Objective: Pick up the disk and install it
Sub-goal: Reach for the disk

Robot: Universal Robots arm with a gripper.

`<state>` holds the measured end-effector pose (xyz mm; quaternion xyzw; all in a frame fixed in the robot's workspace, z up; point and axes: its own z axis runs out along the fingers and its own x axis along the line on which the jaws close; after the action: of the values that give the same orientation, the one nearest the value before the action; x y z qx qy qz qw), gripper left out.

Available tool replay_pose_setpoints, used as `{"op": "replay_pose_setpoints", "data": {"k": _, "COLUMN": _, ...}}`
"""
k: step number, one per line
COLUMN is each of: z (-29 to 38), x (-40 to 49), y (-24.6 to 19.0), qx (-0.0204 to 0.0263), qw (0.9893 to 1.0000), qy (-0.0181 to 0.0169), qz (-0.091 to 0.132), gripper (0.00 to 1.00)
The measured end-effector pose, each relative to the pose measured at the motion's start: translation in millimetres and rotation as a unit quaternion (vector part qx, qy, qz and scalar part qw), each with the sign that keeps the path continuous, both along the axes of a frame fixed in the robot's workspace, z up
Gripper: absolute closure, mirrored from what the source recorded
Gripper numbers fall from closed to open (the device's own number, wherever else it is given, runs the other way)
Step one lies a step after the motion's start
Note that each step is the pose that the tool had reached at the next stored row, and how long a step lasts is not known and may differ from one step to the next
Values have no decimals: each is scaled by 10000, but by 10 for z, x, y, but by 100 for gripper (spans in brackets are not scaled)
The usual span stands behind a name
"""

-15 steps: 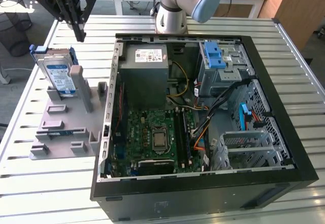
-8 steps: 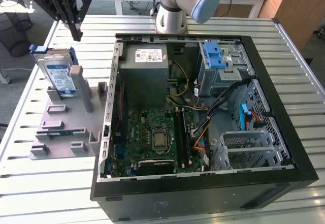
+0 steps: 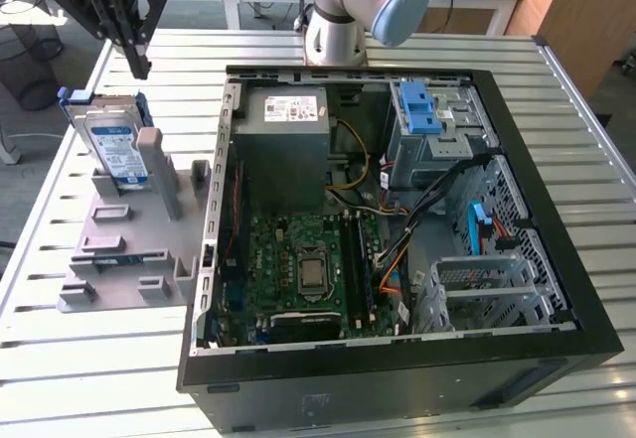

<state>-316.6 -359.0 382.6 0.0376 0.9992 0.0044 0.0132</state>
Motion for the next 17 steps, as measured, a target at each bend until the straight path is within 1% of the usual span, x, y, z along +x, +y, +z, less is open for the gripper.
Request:
{"op": "replay_pose_setpoints", "data": {"k": 5, "z": -27, "x": -74, "y": 17, "qx": -1, "qw": 10000, "qy": 24, "qz": 0, "gripper": 89}}
{"op": "replay_pose_setpoints", "data": {"k": 7, "z": -42, "x": -126, "y": 26, "qx": -1, "qw": 10000, "qy": 35, "qz": 0, "gripper": 89}}
{"op": "replay_pose_setpoints", "data": {"k": 14, "z": -62, "x": -312, "y": 69, "qx": 0, "qw": 10000, "qy": 36, "qz": 0, "gripper": 89}}
{"op": "replay_pose_setpoints", "data": {"k": 17, "z": -64, "x": -326, "y": 72, "qx": 0, "qw": 10000, "qy": 38, "qz": 0, "gripper": 89}}
